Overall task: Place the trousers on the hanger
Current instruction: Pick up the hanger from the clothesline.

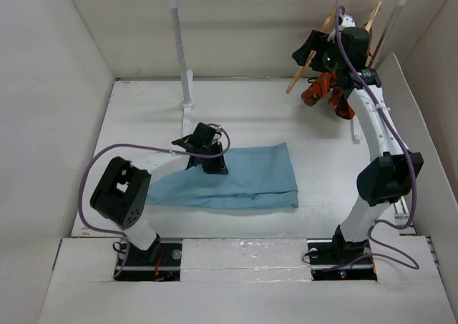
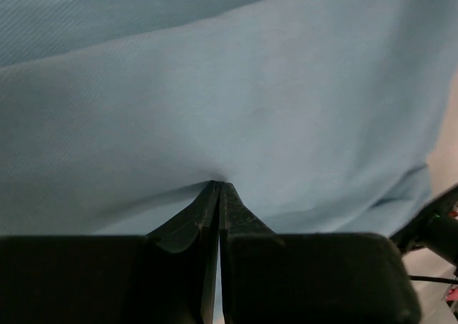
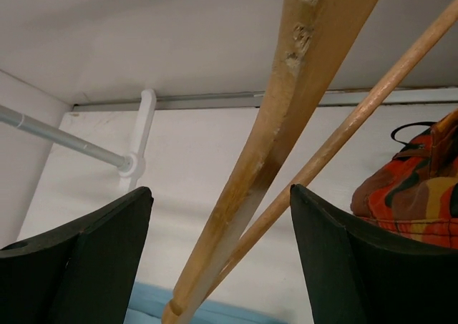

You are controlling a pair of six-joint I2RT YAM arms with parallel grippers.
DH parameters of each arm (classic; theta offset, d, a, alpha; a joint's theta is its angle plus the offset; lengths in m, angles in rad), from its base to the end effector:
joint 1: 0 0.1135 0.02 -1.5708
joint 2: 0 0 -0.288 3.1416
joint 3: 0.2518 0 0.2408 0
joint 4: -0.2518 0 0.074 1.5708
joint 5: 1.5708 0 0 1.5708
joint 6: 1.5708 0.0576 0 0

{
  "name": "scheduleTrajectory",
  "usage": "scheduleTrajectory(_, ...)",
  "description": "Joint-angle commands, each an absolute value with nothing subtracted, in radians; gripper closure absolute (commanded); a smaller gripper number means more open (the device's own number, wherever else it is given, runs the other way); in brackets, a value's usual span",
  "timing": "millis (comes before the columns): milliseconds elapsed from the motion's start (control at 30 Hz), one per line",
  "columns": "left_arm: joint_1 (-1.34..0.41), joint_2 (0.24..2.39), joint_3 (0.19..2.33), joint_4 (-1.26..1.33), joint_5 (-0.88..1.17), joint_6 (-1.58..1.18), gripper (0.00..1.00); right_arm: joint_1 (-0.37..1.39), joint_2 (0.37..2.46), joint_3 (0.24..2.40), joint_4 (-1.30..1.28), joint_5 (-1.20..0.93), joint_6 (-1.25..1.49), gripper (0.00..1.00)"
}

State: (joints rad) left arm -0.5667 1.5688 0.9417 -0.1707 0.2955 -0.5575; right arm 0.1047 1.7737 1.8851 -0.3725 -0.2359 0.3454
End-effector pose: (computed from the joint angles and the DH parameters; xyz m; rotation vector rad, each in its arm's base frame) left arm 0.2725 -0.1933 0.2208 0.1632 2.5030 -0.8584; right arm 0.4250 0.0582 0.4476 0.0550 1.8565 0.5306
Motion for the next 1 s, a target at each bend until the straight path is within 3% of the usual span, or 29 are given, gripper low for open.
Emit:
scheduleTrajectory(0, -0.526, 1.621, 0.923, -0.164, 0.33, -0.549, 1.0, 0.12, 1.749, 1.896, -0.273, -0.222, 0.396, 0.17)
scheduleTrajectory(33, -0.514, 1.637, 0.925, -0.164, 0.319, -0.552, 1.0, 0.12, 1.753, 1.891, -0.261, -0.224, 0.4, 0.19)
scheduleTrajectory(133, -0.503, 1.712, 0.949, -0.158, 0.29, -0.555, 1.0, 0.129, 1.772, 1.872, -0.21, -0.239, 0.413, 0.36)
scheduleTrajectory(200, -0.494, 1.755, 0.965, -0.135, 0.287, -0.564, 1.0, 0.129, 1.766, 1.843, -0.16, -0.261, 0.422, 0.57)
scheduleTrajectory(267, -0.494, 1.785, 1.004, -0.14, 0.262, -0.555, 1.0, 0.129, 1.755, 1.825, -0.129, -0.282, 0.429, 0.66)
scheduleTrajectory(300, -0.494, 1.792, 1.021, -0.152, 0.235, -0.551, 1.0, 0.129, 1.753, 1.819, -0.115, -0.297, 0.433, 0.77)
scheduleTrajectory(367, -0.494, 1.802, 1.061, -0.164, 0.203, -0.528, 1.0, 0.129, 1.749, 1.818, -0.095, -0.316, 0.433, 0.83)
scheduleTrajectory(400, -0.494, 1.812, 1.078, -0.176, 0.181, -0.52, 1.0, 0.129, 1.738, 1.819, -0.092, -0.316, 0.433, 0.91)
scheduleTrajectory(700, -0.45, 1.87, 1.196, -0.228, 0.103, -0.485, 1.0, 0.12, 1.655, 1.761, 0.073, -0.413, 0.488, 1.0)
scheduleTrajectory(867, -0.449, 1.769, 1.212, -0.248, 0.123, -0.482, 1.0, 0.11, 1.585, 1.656, 0.17, -0.495, 0.544, 1.0)
scheduleTrajectory(900, -0.449, 1.747, 1.221, -0.268, 0.127, -0.477, 0.99, 0.11, 1.571, 1.635, 0.178, -0.506, 0.545, 1.0)
scheduleTrajectory(967, -0.449, 1.668, 1.253, -0.284, 0.13, -0.465, 0.83, 0.11, 1.534, 1.592, 0.187, -0.534, 0.548, 1.0)
